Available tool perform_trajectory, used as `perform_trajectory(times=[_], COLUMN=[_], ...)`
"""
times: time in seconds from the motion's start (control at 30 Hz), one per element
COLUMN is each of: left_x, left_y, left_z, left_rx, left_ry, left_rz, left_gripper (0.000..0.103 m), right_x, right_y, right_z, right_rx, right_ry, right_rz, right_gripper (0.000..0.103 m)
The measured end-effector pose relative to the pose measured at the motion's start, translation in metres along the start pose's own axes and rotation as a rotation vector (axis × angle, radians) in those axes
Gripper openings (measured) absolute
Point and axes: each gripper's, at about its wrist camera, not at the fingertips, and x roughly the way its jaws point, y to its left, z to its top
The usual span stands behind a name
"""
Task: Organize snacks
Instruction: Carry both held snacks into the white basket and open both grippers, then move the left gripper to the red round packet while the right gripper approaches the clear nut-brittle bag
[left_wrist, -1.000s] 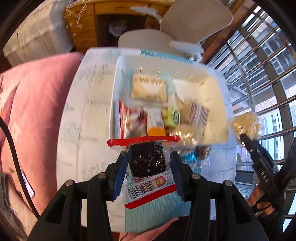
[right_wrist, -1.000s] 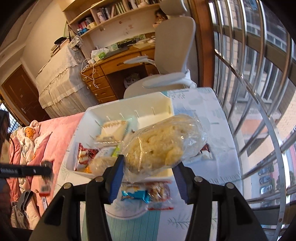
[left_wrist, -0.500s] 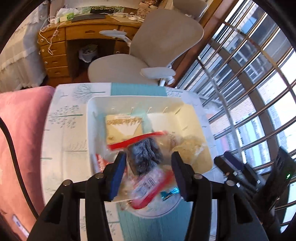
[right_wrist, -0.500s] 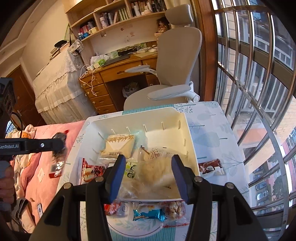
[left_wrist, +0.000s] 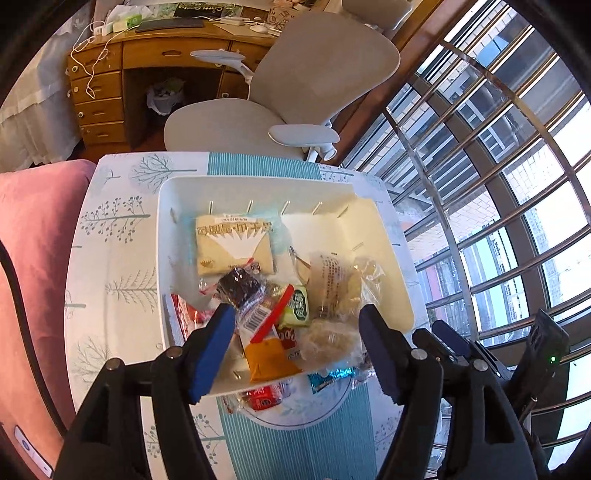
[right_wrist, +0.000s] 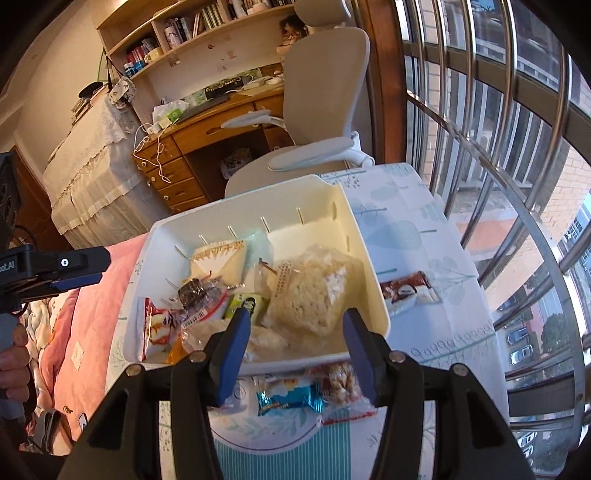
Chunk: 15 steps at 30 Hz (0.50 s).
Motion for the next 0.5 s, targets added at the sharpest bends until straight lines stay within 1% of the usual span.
perform_trajectory(times=[0.13, 0.23, 0.37, 0.5], left_x=[-0.001, 0.0, 0.003, 0.009], left_y=[-0.002, -0.002, -0.003, -0.003], left_z=[-0.015, -0.028, -0.047, -0.066], left_rx=[-0.013, -0.031, -0.066, -0.103], left_ry=[0.001, 0.007, 0.02, 0.042], left_rz=[-0.008, -0.021, -0.029, -0.029], left_gripper=[0.069, 0.069, 0.072, 0.073], right_x=[0.0, 0.0, 0.002, 0.006], right_y=[-0.005, -0.008, -0.012, -0.017], right_z=[-0.006, -0.014, -0.024, -0.037], right_rx=[-0.005, -0.008, -0.012, -0.018], right_ry=[0.023, 0.045, 0.074, 0.108], right_rz=[0.003, 0.007, 0.01, 0.013], right_gripper=[0.059, 0.06, 0.067, 0.067])
